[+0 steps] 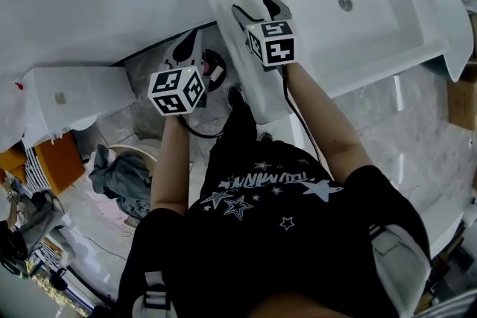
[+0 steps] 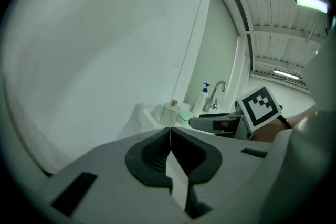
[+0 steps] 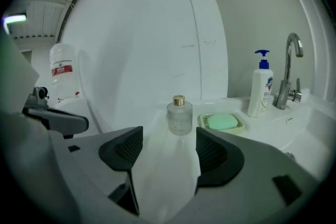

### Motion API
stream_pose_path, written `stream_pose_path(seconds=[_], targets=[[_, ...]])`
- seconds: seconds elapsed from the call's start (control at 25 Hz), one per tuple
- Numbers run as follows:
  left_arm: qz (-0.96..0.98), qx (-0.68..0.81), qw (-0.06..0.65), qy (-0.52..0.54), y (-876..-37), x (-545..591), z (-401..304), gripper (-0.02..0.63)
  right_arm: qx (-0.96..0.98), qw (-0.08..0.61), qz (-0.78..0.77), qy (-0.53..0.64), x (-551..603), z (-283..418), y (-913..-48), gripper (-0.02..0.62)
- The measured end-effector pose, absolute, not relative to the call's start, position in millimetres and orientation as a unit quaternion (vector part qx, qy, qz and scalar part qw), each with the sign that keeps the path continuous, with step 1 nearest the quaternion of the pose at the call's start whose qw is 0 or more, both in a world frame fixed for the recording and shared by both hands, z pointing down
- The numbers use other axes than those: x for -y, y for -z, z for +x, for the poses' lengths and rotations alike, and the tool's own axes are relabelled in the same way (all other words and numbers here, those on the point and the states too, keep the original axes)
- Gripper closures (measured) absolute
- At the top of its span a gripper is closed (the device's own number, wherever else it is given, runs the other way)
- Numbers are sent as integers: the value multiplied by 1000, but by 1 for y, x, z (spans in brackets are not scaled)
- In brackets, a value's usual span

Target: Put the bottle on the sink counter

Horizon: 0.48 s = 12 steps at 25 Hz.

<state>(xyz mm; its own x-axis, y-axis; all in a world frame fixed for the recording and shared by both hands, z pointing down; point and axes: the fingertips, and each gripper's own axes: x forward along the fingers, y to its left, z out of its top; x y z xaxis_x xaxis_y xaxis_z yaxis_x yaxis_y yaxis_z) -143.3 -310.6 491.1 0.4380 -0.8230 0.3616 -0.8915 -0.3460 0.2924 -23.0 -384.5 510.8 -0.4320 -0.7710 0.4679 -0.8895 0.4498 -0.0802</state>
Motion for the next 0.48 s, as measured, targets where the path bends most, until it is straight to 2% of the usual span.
stream_pose_path(seconds=[0.2,0.24,0.28,0.32,0.48], targets=[[818,523,226,-75,-482,260,-127,598,841,171,485,-170,333,-19,-491,284],[819,523,224,-74,-478,250,-124,598,839,172,487,-169,324,-16,-488,319],[820,523,221,-73,-475,242,-121,598,837,173,492,-164,315,-12,-484,412],[821,523,218,-72,-472,234,-118,598,836,173,496,-159,307,-8,-480,439],[823,524,209,-66,-460,203,-107,598,837,167,496,-157,274,6,-466,447]])
